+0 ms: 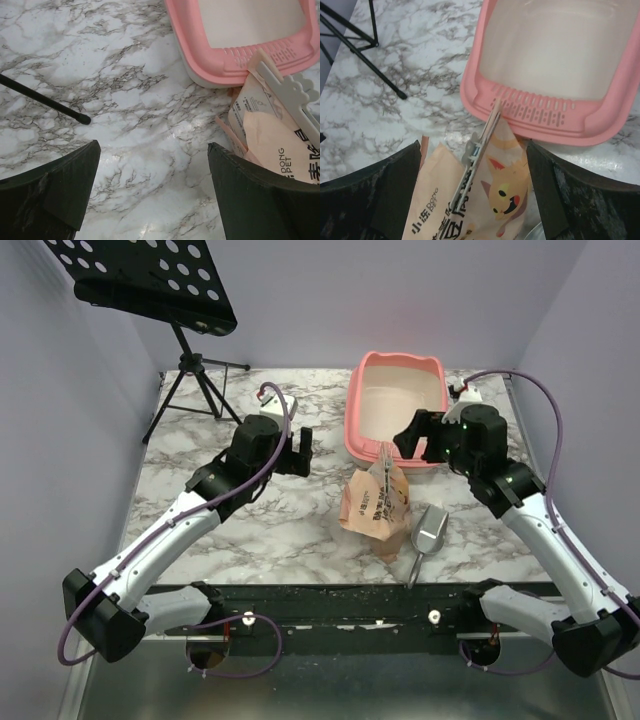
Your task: Fill the litter box with clean litter
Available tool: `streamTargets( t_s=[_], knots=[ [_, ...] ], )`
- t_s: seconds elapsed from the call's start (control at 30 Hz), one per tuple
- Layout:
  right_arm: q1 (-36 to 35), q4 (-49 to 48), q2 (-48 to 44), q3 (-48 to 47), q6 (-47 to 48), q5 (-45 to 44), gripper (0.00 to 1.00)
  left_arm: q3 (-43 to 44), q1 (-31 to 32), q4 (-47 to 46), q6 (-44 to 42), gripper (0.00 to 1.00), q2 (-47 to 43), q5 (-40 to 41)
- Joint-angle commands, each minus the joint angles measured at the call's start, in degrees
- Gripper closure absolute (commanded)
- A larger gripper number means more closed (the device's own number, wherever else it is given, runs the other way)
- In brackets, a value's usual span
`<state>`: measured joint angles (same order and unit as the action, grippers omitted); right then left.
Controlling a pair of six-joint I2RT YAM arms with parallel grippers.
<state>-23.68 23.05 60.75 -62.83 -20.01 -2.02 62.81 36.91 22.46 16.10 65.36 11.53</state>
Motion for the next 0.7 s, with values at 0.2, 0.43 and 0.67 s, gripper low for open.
streamTargets(
  t_s=[0.2,0.43,0.67],
  knots=[
    [-8.13,9.56,2.43,1.57,-1.79,0.72,0.11,-3.47,2.21,5.93,2.01,0.04,-2.96,0.25],
    [-9.01,9.03,8.32,0.69,-4.42,-5.97,0.20,-6.46,2.73,5.58,2.71,0.05,-5.24,-0.37],
    [-9.01,8.86,15.35,-3.79,-5.83,-8.53,0.33,-9.01,2.73,4.44,2.80,0.05,-7.18,-1.24]
  ],
)
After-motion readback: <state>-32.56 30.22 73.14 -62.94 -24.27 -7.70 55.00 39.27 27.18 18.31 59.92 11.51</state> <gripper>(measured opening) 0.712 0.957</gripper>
